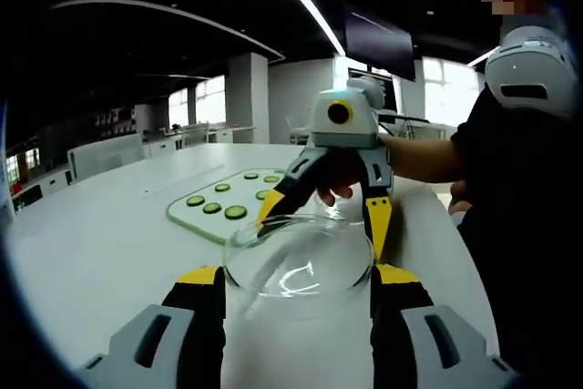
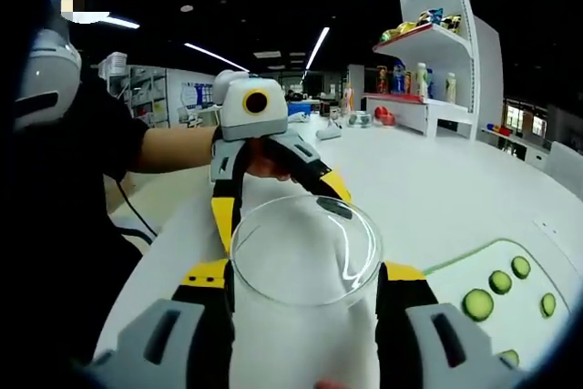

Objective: Open the petri dish lid, add cucumber slices into the petri dish, and close the lid

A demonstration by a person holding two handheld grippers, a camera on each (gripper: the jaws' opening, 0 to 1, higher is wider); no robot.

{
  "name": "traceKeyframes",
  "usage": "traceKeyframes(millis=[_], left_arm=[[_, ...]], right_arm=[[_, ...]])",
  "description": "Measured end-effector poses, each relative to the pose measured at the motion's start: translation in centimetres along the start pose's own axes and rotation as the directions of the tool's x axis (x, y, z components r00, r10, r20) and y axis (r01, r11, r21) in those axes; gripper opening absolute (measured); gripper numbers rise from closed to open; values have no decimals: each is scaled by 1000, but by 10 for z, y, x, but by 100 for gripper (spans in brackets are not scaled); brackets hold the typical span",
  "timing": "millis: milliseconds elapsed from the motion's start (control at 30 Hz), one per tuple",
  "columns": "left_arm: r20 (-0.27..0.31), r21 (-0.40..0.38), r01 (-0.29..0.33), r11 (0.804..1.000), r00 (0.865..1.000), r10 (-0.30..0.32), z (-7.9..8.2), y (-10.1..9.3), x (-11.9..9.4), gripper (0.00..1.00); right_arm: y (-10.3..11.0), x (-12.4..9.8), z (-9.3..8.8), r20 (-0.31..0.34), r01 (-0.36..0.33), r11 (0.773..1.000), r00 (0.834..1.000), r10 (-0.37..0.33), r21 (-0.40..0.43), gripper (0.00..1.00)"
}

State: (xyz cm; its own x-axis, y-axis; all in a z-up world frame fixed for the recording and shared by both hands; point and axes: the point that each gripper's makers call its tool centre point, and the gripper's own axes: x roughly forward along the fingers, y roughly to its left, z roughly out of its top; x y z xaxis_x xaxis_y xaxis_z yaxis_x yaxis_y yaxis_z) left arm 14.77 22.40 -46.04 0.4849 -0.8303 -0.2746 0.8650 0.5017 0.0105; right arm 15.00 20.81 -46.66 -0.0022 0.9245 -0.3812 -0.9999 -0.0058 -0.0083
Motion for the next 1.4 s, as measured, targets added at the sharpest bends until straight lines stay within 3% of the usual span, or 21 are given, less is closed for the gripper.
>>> traceKeyframes(millis=[633,1400], left_arm=[[-25,-11,5,1000,1000,-5,-18,-2,2,63],[-50,1,14,1000,999,-14,-22,-7,7,64]], right_arm=[[3,10,-14,-60,-5,1000,998,4,-21,59],[1,13,-21,-106,-14,999,994,10,-38,59]])
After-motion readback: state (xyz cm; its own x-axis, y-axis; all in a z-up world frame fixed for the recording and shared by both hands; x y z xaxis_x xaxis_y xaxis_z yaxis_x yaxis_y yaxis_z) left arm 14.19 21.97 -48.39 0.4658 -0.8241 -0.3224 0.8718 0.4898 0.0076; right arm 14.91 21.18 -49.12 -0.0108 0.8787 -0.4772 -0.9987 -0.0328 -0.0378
